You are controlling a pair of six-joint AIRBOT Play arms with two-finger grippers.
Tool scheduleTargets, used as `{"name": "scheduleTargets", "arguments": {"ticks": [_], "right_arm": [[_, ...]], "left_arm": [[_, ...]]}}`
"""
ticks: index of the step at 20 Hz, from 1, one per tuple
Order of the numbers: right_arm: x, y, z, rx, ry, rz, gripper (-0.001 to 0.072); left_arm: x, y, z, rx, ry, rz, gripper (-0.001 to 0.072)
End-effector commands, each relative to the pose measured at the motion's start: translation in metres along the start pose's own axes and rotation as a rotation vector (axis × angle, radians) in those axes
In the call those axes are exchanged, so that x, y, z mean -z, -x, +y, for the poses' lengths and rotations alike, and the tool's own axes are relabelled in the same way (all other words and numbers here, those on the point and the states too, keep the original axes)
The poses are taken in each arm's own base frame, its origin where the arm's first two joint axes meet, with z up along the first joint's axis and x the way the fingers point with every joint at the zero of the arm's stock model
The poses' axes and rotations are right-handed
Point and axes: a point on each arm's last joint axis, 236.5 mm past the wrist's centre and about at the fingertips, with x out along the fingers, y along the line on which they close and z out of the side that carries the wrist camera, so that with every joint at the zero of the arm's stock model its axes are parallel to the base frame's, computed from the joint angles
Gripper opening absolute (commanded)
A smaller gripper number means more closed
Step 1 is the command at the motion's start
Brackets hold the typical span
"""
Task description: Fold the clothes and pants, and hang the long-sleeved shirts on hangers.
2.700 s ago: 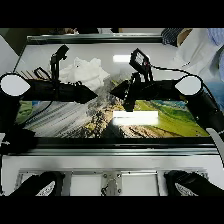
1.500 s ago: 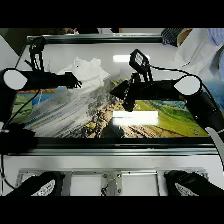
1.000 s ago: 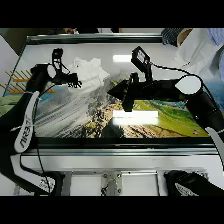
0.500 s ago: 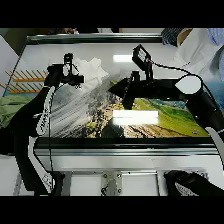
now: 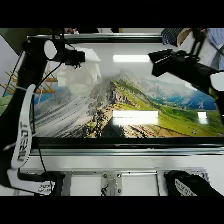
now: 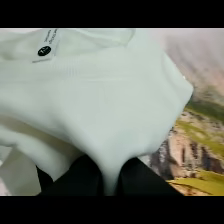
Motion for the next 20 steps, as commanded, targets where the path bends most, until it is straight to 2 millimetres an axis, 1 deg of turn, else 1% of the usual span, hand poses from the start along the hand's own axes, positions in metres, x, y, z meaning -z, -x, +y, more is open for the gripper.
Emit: {"name": "scheduleTargets", "arguments": {"ticks": [1, 2, 3, 4, 5, 6, 7, 8, 9, 10, 11, 12, 13, 14, 15, 16, 17, 18, 19, 20], "right_arm": [[0.009, 0.033, -0.059, 0.185, -0.142, 0.053, 0.0037], [0.022, 0.04, -0.07, 0.222, -0.156, 0.111, 0.0037], [0.037, 0.047, -0.078, 0.253, -0.167, 0.172, 0.0037], [0.052, 0.052, -0.082, 0.276, -0.175, 0.234, 0.0037], [0.067, 0.057, -0.087, 0.302, -0.174, 0.299, 0.0037], [0.077, 0.062, -0.09, 0.323, -0.172, 0.345, 0.0037], [0.084, 0.065, -0.091, 0.331, -0.167, 0.379, 0.0037], [0.087, 0.067, -0.091, 0.332, -0.163, 0.394, 0.0038], [0.088, 0.067, -0.091, 0.332, -0.163, 0.397, 0.0041], [0.088, 0.067, -0.091, 0.332, -0.163, 0.396, 0.0078], [0.088, 0.067, -0.091, 0.331, -0.164, 0.396, 0.0276], [0.088, 0.067, -0.091, 0.332, -0.163, 0.397, 0.0555], [0.089, 0.067, -0.091, 0.333, -0.162, 0.401, 0.0644], [0.092, 0.068, -0.09, 0.329, -0.164, 0.413, 0.0643], [0.097, 0.07, -0.087, 0.32, -0.17, 0.44, 0.0639], [0.105, 0.072, -0.084, 0.312, -0.178, 0.468, 0.0588], [0.113, 0.072, -0.083, 0.307, -0.186, 0.491, 0.0581], [0.124, 0.073, -0.082, 0.304, -0.198, 0.516, 0.0581], [0.138, 0.073, -0.082, 0.301, -0.212, 0.544, 0.0582], [0.155, 0.073, -0.081, 0.3, -0.234, 0.577, 0.0582]], "left_arm": [[-0.014, 0.089, -0.091, 0.157, -0.106, -0.111, 0.0019], [-0.006, 0.1, -0.12, 0.207, -0.144, -0.11, 0.0019], [0.003, 0.105, -0.148, 0.254, -0.182, -0.104, 0.0019], [0.012, 0.106, -0.17, 0.292, -0.211, -0.101, 0.0019], [0.022, 0.102, -0.191, 0.323, -0.239, -0.108, 0.0019], [0.032, 0.093, -0.206, 0.347, -0.254, -0.108, 0.0019], [0.043, 0.08, -0.215, 0.357, -0.267, -0.096, 0.002], [0.057, 0.064, -0.217, 0.353, -0.273, -0.063, 0.007], [0.069, 0.049, -0.213, 0.337, -0.271, -0.024, 0.0476], [0.076, 0.036, -0.204, 0.313, -0.235, 0.014, 0.072], [0.079, 0.026, -0.185, 0.275, -0.195, 0.055, 0.0719], [0.079, 0.02, -0.161, 0.233, -0.17, 0.085, 0.0719], [0.08, 0.013, -0.131, 0.18, -0.136, 0.121, 0.0719], [0.085, 0.007, -0.099, 0.133, -0.089, 0.161, 0.0719], [0.098, 0.001, -0.07, 0.097, -0.026, 0.212, 0.0719], [0.116, -0.004, -0.047, 0.084, 0.04, 0.269, 0.0719], [0.142, -0.01, -0.028, 0.084, 0.122, 0.336, 0.0719], [0.17, -0.016, -0.013, 0.087, 0.202, 0.403, 0.0719], [0.204, -0.019, -0.002, 0.092, 0.288, 0.479, 0.0719], [0.239, -0.021, 0.005, 0.096, 0.35, 0.551, 0.0719]]}}
